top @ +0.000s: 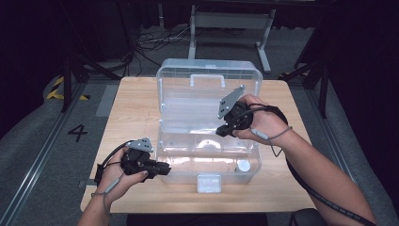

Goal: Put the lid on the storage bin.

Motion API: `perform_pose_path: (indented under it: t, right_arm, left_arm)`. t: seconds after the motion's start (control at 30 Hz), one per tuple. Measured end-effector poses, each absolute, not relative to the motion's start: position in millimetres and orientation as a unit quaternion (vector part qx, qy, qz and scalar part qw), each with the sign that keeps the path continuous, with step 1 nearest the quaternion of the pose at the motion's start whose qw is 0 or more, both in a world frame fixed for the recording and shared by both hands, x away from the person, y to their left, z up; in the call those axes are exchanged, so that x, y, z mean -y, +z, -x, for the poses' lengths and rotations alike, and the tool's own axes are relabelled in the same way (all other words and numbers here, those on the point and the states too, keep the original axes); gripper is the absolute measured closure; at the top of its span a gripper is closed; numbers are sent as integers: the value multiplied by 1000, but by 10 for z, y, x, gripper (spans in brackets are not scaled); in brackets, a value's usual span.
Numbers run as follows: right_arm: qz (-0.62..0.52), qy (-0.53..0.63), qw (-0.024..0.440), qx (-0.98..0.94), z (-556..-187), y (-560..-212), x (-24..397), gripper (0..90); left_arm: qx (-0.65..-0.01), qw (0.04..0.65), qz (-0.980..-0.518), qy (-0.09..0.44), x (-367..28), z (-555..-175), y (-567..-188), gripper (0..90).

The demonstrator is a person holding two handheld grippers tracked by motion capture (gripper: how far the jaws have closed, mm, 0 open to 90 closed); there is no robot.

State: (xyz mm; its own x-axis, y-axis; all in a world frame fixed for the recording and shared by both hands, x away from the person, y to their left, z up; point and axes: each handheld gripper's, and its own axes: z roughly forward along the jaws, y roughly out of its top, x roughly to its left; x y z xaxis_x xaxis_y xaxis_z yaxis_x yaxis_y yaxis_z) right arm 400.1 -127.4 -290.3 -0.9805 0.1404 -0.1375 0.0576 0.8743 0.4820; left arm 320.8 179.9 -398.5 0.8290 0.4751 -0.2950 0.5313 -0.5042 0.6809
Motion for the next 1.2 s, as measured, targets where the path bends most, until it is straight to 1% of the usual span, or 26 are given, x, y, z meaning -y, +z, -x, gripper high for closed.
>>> perform_pose_path:
  t: [0.3, 0.57, 0.83, 0.93, 1.2]
  right_arm:
    - [-50, 248, 82, -964, -3949, -2931, 1283, 883]
    - [-51, 256, 79, -962, -3913, -2958, 1306, 881]
    - [-58, 259, 82, -961, -3866, -2981, 1316, 879]
    - [-62, 260, 82, -960, -3848, -2992, 1323, 878]
    - [-65, 266, 92, -957, -3777, -3030, 1333, 872]
  left_arm:
    - [-286, 411, -865, -27, -1886, -3163, -3853, 830]
    - [-283, 450, -847, 3, -2015, -3122, -3529, 843]
    - [-294, 488, -821, 26, -2120, -3268, -3283, 853]
    - [-297, 490, -817, 60, -2107, -3296, -3196, 854]
    - [-304, 502, -807, 72, -2044, -3440, -3149, 855]
